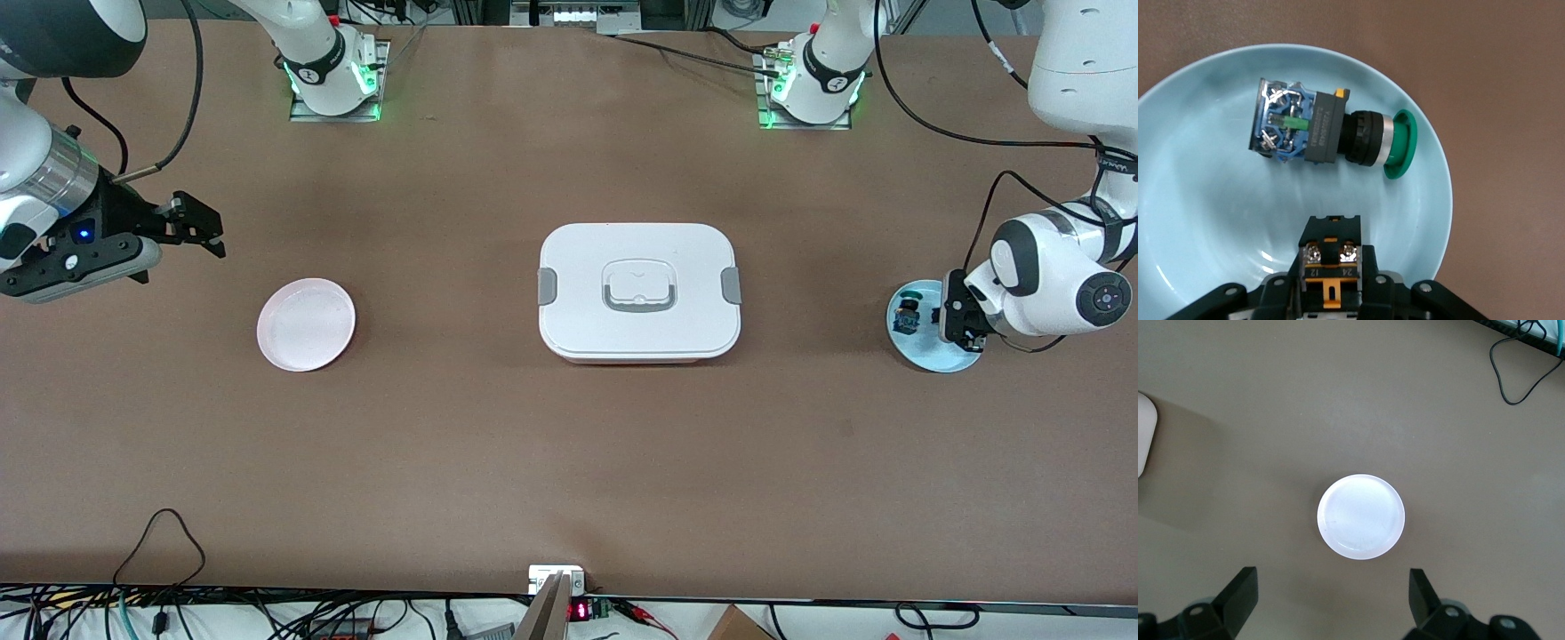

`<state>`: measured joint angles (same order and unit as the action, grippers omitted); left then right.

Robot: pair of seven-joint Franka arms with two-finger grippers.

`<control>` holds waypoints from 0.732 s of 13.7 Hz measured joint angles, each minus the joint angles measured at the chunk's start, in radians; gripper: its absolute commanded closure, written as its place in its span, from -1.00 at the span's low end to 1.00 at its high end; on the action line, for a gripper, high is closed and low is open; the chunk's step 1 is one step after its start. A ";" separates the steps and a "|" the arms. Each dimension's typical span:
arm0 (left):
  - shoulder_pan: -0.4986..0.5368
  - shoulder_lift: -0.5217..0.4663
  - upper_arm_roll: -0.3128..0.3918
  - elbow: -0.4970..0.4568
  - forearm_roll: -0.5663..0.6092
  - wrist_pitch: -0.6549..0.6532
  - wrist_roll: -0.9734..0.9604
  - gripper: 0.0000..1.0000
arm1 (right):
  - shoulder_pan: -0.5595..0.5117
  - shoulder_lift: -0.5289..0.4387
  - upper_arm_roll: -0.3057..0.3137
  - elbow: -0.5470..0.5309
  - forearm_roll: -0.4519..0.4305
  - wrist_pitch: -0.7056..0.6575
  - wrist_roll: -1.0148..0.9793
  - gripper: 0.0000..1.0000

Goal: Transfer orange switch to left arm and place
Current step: 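Lower the switch onto the blue plate and open the left gripper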

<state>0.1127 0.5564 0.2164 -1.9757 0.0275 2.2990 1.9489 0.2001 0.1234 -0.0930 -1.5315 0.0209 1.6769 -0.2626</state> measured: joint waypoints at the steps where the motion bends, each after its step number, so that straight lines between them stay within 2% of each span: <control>1: 0.000 0.000 0.000 0.000 -0.004 0.000 0.000 -1.00 | 0.000 0.000 0.000 0.000 0.000 0.000 0.000 -1.00; 6: 0.000 -0.003 -0.006 0.003 -0.050 -0.009 0.000 -1.00 | -0.001 0.001 -0.002 0.000 0.000 0.000 0.000 -1.00; 10: 0.000 -0.054 -0.010 0.012 -0.050 -0.081 -0.001 -1.00 | -0.002 0.003 -0.008 0.000 0.000 0.000 0.000 -1.00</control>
<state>0.1129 0.5020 0.2067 -1.9642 -0.0225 2.2184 1.9483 0.1977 0.1260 -0.1012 -1.5316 0.0209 1.6769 -0.2626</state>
